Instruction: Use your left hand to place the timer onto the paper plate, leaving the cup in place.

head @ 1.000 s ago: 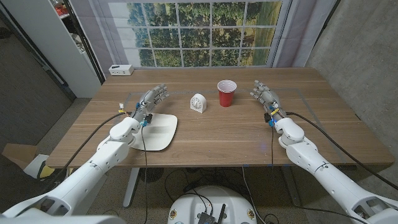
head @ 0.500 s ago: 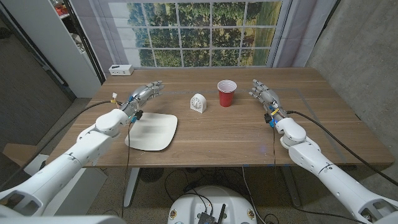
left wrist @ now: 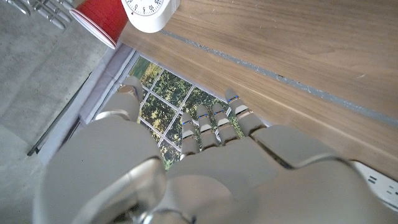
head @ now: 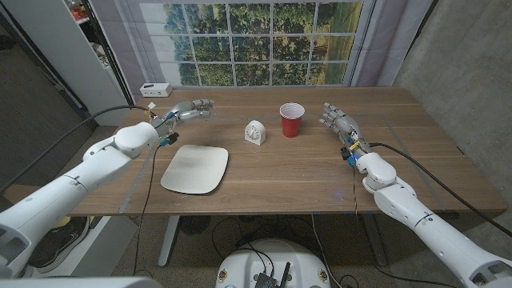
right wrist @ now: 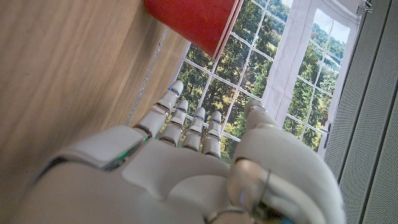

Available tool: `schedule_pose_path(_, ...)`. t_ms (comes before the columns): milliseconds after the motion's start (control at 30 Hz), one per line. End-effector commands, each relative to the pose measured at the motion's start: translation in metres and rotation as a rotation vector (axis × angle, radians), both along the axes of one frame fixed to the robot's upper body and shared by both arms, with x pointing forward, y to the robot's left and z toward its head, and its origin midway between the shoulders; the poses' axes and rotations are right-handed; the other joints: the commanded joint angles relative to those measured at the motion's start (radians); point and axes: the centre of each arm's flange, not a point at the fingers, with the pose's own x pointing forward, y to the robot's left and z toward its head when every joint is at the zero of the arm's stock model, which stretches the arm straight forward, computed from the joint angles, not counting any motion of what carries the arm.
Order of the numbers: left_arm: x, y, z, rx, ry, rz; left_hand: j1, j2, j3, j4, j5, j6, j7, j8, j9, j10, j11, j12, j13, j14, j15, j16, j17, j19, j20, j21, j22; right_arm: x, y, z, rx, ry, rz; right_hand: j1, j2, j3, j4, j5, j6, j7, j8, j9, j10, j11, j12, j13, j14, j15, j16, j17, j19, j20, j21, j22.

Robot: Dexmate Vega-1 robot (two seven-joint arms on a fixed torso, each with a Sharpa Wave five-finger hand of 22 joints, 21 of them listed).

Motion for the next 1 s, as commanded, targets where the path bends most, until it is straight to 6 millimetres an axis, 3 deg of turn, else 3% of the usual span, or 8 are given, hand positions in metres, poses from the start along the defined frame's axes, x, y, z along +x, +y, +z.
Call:
schedule_pose_path(33, -0.024, -0.018, 0.05, 0.336, -0.088, 0.111, 0.016, -0.002, -0.009, 0.003, 0.011, -0.003, -0.007, -0.001, 0.002, 0.002, -0.011, 0.005, 0.006, -0.008, -0.003, 0.002, 0.004, -0.005, 0.001, -0.004, 0.005, -0.009, 0.0, -0.002, -0.01, 0.0, 0.009, 0.01, 0.002, 0.001, -0.008, 0.002, -0.002, 0.002, -0.006, 0.001, 0.008, 0.01, -0.003, 0.0, 0.011, -0.102, 0.001, 0.003, 0.002, -0.002, -0.001, 0.005)
schedule_pose_path(333, -0.031, -0.038, 0.089, 0.521, -0.139, 0.121, 0.03, -0.011, -0.022, 0.008, 0.013, 0.003, 0.008, -0.001, 0.003, 0.016, -0.013, 0.012, 0.013, -0.007, -0.009, 0.005, 0.004, -0.005, -0.003, -0.002, 0.005, -0.018, -0.002, -0.006, -0.014, -0.014, 0.005, 0.015, 0.004, 0.0, -0.013, 0.003, 0.002, 0.002, -0.006, 0.001, 0.011, 0.007, -0.005, -0.001, 0.02, -0.099, 0.004, 0.003, 0.003, 0.0, -0.002, 0.006)
schedule_pose_path(433, -0.034, -0.047, 0.1, 0.59, -0.153, 0.122, 0.033, -0.013, -0.025, 0.01, 0.014, 0.004, 0.01, -0.001, 0.003, 0.017, -0.011, 0.012, 0.015, -0.007, -0.01, 0.005, 0.004, -0.005, -0.002, -0.002, 0.005, -0.022, -0.006, -0.005, -0.012, -0.025, -0.004, 0.019, 0.005, 0.0, -0.017, 0.004, 0.005, -0.001, -0.005, 0.001, 0.013, -0.01, -0.006, -0.001, 0.013, -0.105, 0.0, 0.003, 0.002, 0.001, -0.004, 0.006)
schedule_pose_path(1000, -0.038, -0.106, 0.151, 0.954, -0.158, 0.063, 0.049, -0.025, -0.05, 0.018, 0.017, 0.018, -0.035, -0.001, 0.004, 0.029, -0.031, 0.017, 0.024, -0.012, -0.028, 0.005, 0.004, -0.015, -0.01, -0.004, 0.006, -0.031, -0.015, 0.005, -0.016, -0.067, 0.024, 0.019, 0.009, -0.004, -0.018, 0.003, 0.01, -0.015, -0.006, 0.002, 0.011, -0.031, -0.012, -0.001, 0.007, -0.11, -0.003, 0.006, -0.008, 0.011, -0.009, 0.006)
